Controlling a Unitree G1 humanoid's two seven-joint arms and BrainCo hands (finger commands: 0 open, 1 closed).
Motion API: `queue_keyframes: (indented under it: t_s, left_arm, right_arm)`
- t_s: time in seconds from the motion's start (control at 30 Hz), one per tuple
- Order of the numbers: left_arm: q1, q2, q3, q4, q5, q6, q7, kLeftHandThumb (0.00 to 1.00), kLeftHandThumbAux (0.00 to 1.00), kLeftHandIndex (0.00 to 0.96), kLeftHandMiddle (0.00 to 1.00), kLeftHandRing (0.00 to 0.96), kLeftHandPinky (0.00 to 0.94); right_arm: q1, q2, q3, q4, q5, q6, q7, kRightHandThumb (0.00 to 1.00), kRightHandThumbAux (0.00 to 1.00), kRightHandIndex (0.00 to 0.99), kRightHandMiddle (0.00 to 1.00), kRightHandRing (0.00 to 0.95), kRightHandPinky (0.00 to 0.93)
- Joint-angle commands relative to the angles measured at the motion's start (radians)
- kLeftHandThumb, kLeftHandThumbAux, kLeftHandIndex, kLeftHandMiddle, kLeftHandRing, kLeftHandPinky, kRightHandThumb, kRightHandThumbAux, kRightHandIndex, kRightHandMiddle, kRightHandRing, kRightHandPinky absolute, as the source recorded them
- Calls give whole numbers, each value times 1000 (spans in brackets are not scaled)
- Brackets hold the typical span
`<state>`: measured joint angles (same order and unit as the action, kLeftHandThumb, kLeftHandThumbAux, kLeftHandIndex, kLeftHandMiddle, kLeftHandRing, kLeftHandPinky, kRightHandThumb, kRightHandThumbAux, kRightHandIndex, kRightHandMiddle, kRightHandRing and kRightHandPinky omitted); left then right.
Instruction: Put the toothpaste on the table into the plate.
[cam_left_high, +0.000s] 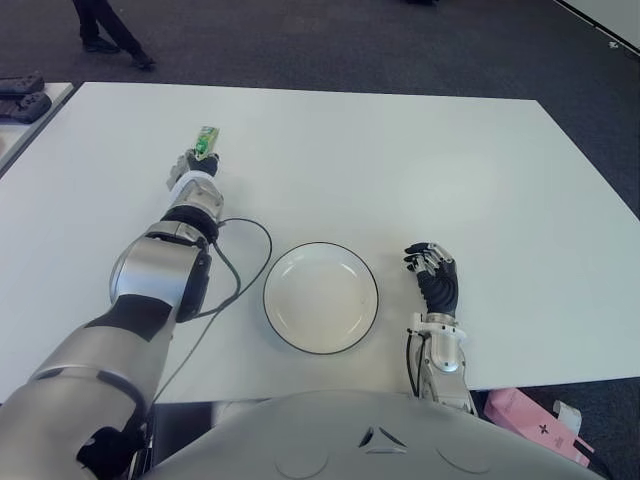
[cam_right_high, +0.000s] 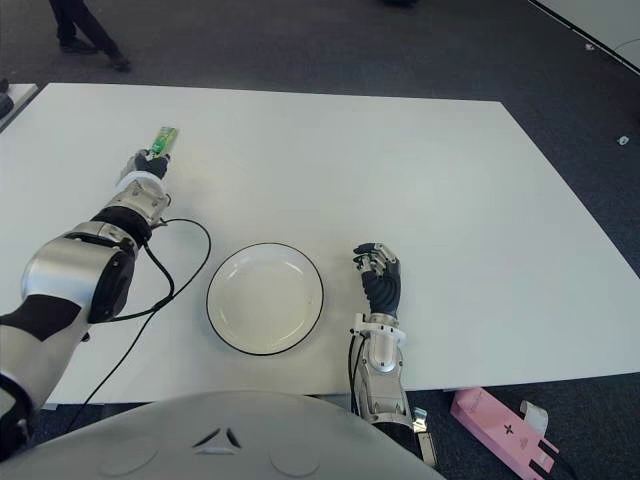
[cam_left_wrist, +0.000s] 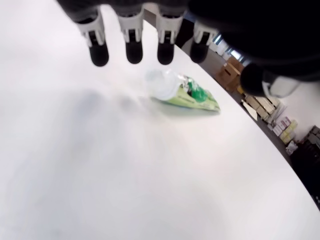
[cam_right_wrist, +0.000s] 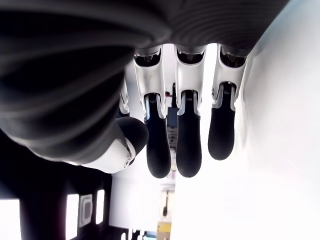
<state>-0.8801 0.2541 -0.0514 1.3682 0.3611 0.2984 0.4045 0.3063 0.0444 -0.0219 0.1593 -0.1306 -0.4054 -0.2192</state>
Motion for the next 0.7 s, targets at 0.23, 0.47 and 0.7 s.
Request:
queue_keyframes:
  t_s: [0.23,0.47,0.7]
  left_arm:
    - [-14,-19,68,-6,-71,32,38,560,131,0,0,0,0]
    - [-12,-17,130,-8,-126,13,64,566,126,0,0,0,0]
    - [-4,-18,225,-7,-203,-35,80,571,119,0,0,0,0]
  right_arm:
    - [14,1,-4,27,3,28,4,714,728,432,482,501,499]
    - [14,3,-6,27,4,28,1,715,728,431,480,499,498]
    - [18,-1,-6,22,7,31,8,715,728,431,478,505,507]
